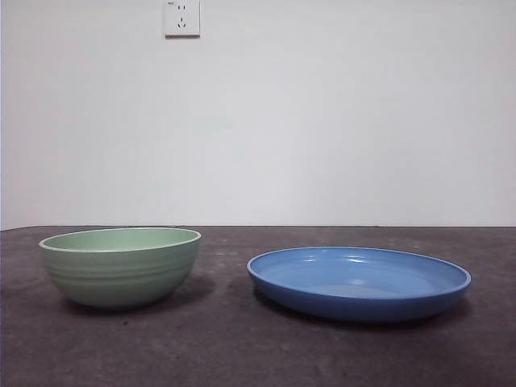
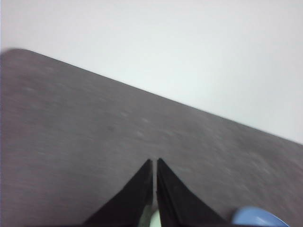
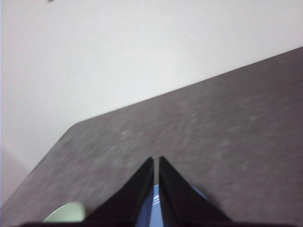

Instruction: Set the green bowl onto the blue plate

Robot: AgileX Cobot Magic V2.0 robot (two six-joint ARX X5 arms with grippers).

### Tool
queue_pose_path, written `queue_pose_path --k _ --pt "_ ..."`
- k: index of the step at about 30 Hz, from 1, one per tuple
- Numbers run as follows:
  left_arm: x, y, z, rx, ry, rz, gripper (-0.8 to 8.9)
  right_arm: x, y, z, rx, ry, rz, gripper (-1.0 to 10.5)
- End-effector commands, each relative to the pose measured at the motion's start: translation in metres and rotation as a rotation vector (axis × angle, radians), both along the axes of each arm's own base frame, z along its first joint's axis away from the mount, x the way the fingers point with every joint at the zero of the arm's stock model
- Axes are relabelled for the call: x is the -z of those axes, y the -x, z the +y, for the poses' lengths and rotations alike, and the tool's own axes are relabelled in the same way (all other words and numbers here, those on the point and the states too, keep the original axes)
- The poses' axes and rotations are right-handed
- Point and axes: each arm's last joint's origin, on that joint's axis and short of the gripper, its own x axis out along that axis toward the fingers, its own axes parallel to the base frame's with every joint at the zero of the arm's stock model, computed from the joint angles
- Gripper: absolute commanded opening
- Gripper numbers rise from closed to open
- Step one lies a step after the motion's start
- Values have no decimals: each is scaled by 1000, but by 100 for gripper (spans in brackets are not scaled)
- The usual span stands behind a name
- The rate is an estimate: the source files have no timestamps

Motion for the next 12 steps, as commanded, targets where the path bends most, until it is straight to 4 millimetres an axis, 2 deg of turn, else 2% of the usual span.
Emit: queue_pose_path --k 1,7,12 --pt "-22 -1 -4 76 14 13 15 -17 -3 3 -94 2 14 14" --pt "-50 -14 -15 296 14 61 15 -43 -11 11 -286 15 64 14" --pt "-58 -31 -25 485 -12 134 15 -59 -12 20 -413 95 77 14"
